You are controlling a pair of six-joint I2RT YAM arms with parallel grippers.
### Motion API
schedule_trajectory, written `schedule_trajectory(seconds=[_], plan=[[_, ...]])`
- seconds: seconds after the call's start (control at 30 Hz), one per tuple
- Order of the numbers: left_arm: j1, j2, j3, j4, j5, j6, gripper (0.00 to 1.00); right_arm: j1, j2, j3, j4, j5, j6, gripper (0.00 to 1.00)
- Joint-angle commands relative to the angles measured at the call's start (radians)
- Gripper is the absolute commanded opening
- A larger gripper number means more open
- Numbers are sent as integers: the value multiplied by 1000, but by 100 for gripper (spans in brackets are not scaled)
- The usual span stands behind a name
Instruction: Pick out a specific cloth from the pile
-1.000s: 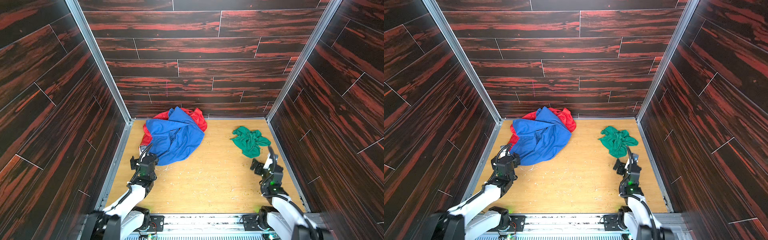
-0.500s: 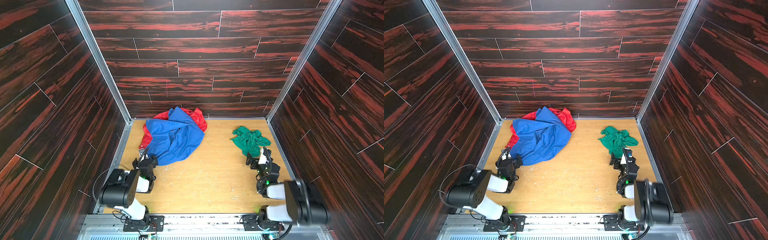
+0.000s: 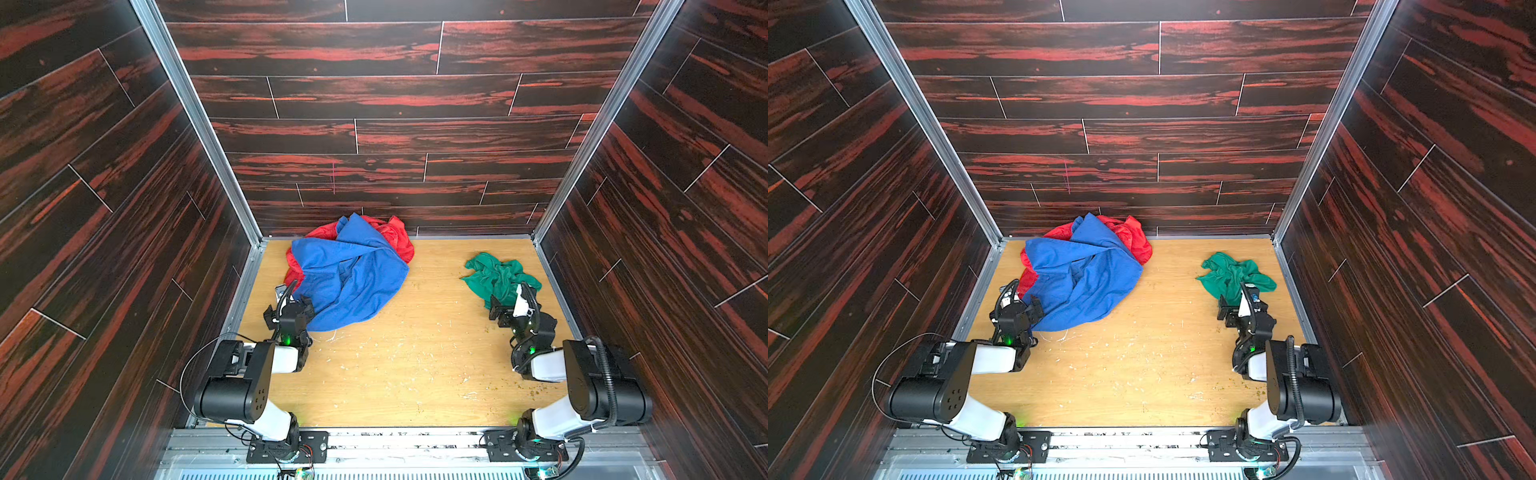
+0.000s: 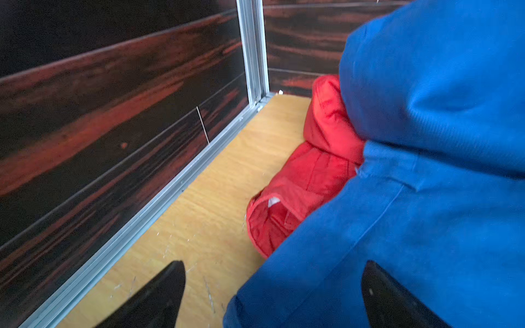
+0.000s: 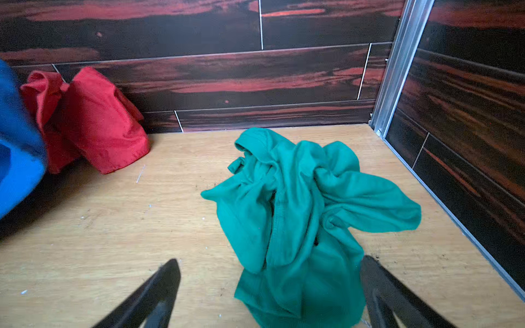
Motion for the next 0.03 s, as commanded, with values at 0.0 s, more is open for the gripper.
schedule_trajectory(seconds=[0.0], plan=[[5,-16,16,-33,-12,-14,99,7,10,-12,28,38,5,99]])
